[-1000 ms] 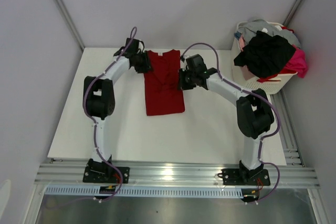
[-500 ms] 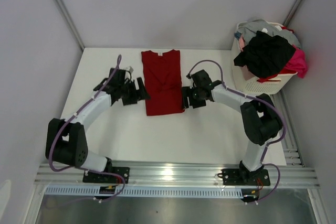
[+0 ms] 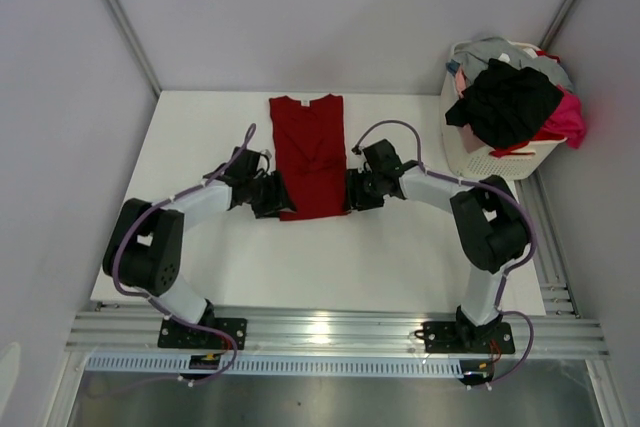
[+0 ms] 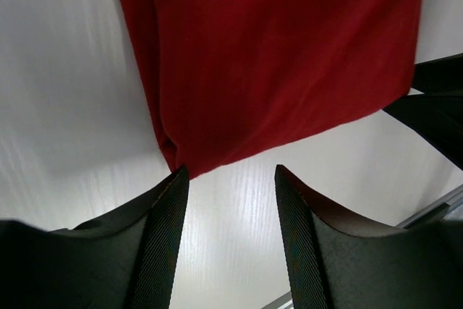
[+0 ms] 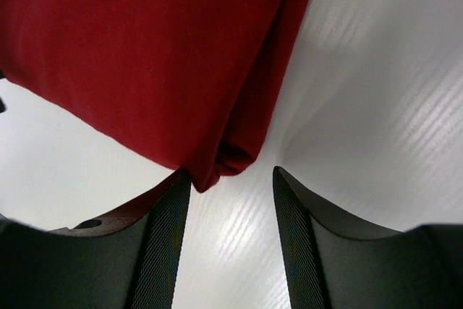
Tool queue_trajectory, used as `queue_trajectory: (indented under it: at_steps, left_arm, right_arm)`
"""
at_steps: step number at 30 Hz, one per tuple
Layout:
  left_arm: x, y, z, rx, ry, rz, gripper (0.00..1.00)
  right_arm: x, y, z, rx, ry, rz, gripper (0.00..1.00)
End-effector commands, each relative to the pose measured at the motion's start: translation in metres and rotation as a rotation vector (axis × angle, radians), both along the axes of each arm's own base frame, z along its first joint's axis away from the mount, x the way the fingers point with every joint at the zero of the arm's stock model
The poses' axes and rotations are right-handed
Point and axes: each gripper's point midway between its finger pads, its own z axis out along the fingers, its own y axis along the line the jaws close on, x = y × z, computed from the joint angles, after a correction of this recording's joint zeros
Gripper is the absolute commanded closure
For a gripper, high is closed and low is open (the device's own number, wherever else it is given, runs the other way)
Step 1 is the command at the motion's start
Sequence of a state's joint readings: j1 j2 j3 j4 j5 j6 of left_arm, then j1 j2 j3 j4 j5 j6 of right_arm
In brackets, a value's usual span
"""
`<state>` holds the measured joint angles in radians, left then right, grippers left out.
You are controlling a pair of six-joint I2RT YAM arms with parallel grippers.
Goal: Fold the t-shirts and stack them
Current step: Grab one side of the 2/3 rectangular tshirt with both arms
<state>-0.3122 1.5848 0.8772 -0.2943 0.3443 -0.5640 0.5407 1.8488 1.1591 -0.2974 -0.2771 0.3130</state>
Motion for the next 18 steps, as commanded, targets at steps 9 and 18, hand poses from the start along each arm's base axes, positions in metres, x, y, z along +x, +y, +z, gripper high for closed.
queue_trajectory:
  at_steps: [9,18]
  left_arm:
    - [-0.001,0.005,-0.026,0.041,0.032,0.015,0.37]
    - [0.006,0.012,-0.036,0.104,0.044,0.019,0.39]
  right_arm:
    - [0.01,0.02,-0.011,0.069,-0.005,0.012,0.53]
    - [0.014,0.02,-0.022,0.058,0.009,0.005,0.74]
